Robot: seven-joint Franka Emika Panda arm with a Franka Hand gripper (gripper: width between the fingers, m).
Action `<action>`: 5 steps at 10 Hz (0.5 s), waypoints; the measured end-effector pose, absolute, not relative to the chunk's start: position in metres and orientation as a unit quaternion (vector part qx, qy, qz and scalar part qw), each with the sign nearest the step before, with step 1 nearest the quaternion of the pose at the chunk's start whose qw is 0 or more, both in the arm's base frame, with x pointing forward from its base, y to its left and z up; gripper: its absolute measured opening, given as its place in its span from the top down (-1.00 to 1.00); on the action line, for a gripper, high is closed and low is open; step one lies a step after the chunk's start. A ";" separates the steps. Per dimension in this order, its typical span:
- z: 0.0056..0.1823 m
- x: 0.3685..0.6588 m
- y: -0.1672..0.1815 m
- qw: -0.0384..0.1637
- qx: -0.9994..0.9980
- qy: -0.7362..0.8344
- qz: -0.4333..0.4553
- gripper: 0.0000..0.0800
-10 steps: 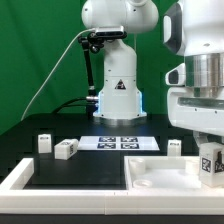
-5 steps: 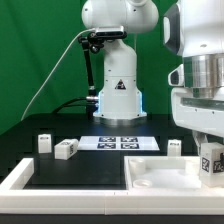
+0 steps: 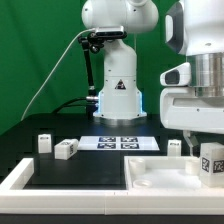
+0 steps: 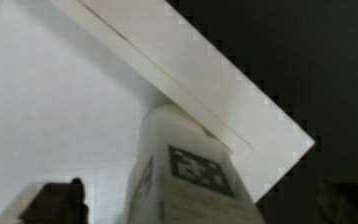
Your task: Assemble one leg
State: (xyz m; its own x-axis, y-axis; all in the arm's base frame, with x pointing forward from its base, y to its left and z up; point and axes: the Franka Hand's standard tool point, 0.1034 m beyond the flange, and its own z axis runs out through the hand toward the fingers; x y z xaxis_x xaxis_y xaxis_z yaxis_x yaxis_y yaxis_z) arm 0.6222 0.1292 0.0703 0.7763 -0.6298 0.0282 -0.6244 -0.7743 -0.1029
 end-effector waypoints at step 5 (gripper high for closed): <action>0.069 0.625 0.124 0.021 -0.996 0.077 -0.048 -0.62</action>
Offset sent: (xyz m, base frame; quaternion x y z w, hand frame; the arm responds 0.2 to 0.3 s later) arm 0.0050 -0.0069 -0.0050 0.0384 0.0054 -0.1747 0.9839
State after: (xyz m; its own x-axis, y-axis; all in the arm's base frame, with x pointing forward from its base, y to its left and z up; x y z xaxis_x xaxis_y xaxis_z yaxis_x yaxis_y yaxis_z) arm 0.6251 0.1237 0.0686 0.9835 -0.1563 0.0914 -0.1523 -0.9871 -0.0495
